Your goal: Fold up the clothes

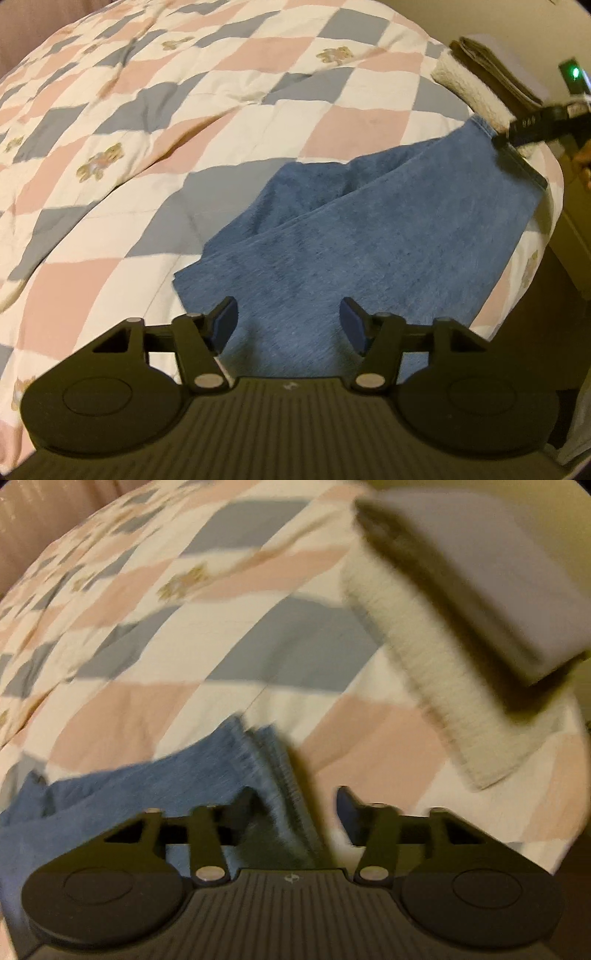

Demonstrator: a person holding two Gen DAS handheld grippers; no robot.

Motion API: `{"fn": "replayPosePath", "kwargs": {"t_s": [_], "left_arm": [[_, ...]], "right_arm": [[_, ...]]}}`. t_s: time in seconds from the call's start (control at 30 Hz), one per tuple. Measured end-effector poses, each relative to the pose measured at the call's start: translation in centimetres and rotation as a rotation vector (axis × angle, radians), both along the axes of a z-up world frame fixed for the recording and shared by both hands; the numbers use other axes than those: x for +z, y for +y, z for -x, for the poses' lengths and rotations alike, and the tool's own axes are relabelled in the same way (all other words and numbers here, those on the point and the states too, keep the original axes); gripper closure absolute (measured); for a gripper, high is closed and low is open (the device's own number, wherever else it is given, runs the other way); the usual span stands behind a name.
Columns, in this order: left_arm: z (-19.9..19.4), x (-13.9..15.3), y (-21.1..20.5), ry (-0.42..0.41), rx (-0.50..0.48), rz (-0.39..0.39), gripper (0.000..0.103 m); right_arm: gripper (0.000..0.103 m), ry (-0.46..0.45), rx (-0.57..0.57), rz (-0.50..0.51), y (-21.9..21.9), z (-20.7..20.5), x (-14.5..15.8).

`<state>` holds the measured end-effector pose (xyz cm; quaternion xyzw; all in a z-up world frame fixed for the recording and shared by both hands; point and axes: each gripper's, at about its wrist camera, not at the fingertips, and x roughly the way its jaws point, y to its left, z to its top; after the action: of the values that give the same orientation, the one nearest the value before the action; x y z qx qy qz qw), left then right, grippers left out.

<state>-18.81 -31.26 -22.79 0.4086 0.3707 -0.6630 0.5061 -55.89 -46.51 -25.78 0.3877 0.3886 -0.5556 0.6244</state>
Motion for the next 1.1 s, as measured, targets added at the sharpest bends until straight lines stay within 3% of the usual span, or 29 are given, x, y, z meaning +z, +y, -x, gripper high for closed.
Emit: {"fn": "replayPosePath", "kwargs": {"t_s": [0.1, 0.17, 0.23, 0.3, 0.37, 0.43, 0.53, 0.63, 0.77, 0.87, 0.97, 1.03, 1.1], "left_arm": [[1.4, -0.5, -0.7, 0.020, -0.057, 0.020, 0.068], [2.7, -1.3, -1.4, 0.016, -0.097, 0.034, 0.068], [3.5, -2.2, -2.2, 0.005, -0.125, 0.062, 0.068], [3.6, -3.6, -3.2, -0.022, -0.121, 0.081, 0.068], [2.7, -5.8, -4.2, -0.064, -0.075, 0.062, 0.068], [1.7, -8.0, -5.0, -0.094, -0.031, 0.044, 0.068], [-0.5, -9.0, -5.3, -0.023, 0.030, 0.038, 0.069], [-1.8, -7.7, -4.9, -0.017, 0.097, 0.054, 0.077], [-4.3, -5.4, -2.3, -0.039, 0.169, 0.067, 0.079], [-4.3, -4.3, 0.0, -0.085, 0.095, 0.042, 0.081], [-2.5, -3.4, 3.0, -0.006, -0.029, 0.019, 0.081], [-0.6, -3.7, 4.9, 0.046, -0.111, -0.002, 0.080], [1.1, -5.1, 6.0, 0.024, -0.151, -0.035, 0.079]], "right_arm": [[0.049, 0.023, 0.061, 0.168, 2.3, -1.6, 2.1], [0.065, 0.023, 0.161, 0.179, 2.7, -3.4, 0.8], [0.074, 0.023, 0.260, 0.189, 3.1, -5.2, -0.4], [0.072, 0.027, 0.328, 0.205, 3.1, -6.4, -1.9], [0.069, 0.023, 0.303, 0.234, 1.5, -5.6, -4.0], [0.075, -0.026, 0.263, 0.220, -0.1, -4.3, -5.1], [0.088, -0.049, 0.175, 0.190, -1.7, -2.7, -5.4], [0.062, -0.042, 0.077, 0.196, -1.5, -1.1, -4.0], [0.065, -0.079, 0.066, 0.269, 3.3, 0.4, -1.0], [0.065, -0.115, 0.097, 0.253, 8.0, 0.3, -0.3], [0.067, -0.063, 0.180, 0.201, 11.5, -0.5, -1.8], [0.069, -0.001, 0.233, 0.185, 11.9, -0.9, -3.4], [0.073, 0.038, 0.273, 0.170, 11.0, -0.9, -4.7]]}}
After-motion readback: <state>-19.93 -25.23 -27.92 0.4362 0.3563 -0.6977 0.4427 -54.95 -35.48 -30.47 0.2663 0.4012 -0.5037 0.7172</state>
